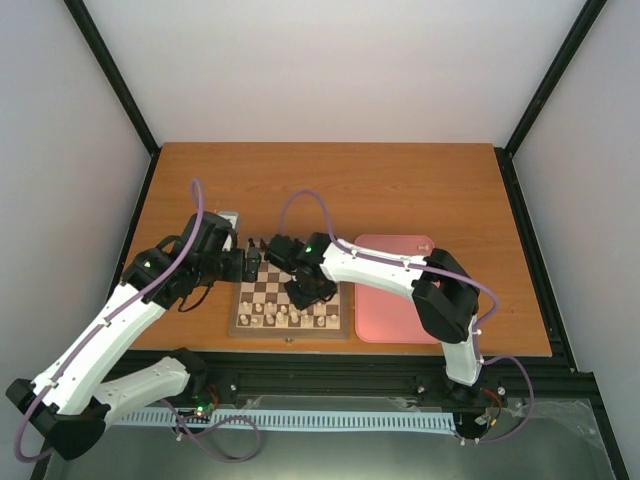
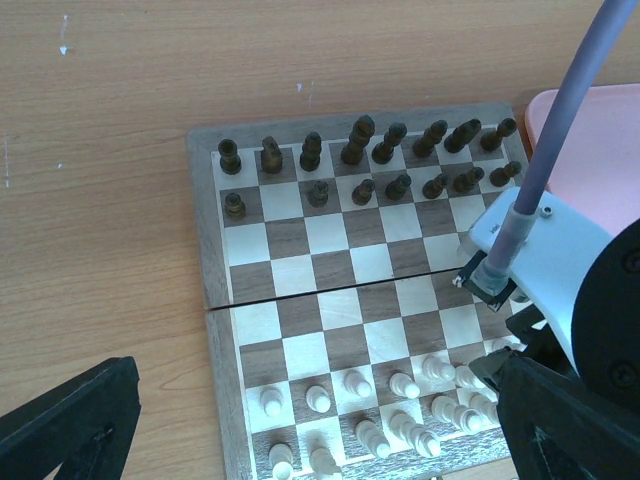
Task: Set up the chess pieces on the board
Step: Adjust the chess piece on the chessboard.
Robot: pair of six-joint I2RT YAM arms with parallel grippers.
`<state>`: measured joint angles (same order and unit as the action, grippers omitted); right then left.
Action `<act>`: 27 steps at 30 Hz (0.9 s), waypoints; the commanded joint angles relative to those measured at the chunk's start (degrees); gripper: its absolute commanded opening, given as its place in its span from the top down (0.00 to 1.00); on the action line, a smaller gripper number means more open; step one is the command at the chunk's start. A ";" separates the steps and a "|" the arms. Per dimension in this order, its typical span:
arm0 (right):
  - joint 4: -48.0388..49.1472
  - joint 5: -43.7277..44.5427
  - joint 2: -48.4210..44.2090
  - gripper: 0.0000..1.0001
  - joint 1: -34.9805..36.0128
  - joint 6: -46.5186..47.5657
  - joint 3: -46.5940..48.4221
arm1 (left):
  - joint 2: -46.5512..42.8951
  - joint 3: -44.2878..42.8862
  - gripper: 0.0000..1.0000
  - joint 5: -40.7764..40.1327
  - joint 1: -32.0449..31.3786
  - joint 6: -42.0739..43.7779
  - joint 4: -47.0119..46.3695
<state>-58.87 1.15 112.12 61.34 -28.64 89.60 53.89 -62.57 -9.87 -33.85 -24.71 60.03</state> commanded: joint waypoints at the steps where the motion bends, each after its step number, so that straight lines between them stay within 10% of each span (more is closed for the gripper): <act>1: 0.67 -0.43 -1.24 0.60 0.98 0.44 -0.38 | 0.19 -0.03 0.00 -0.03 0.45 -0.08 -0.93; 27: 0.00 1.47 -0.40 0.60 1.24 0.12 -1.11 | 0.31 0.69 0.00 -0.06 0.45 -0.20 -1.41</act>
<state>-58.85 1.02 112.12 62.11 -28.47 88.75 54.06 -61.52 -9.87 -33.85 -24.73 59.59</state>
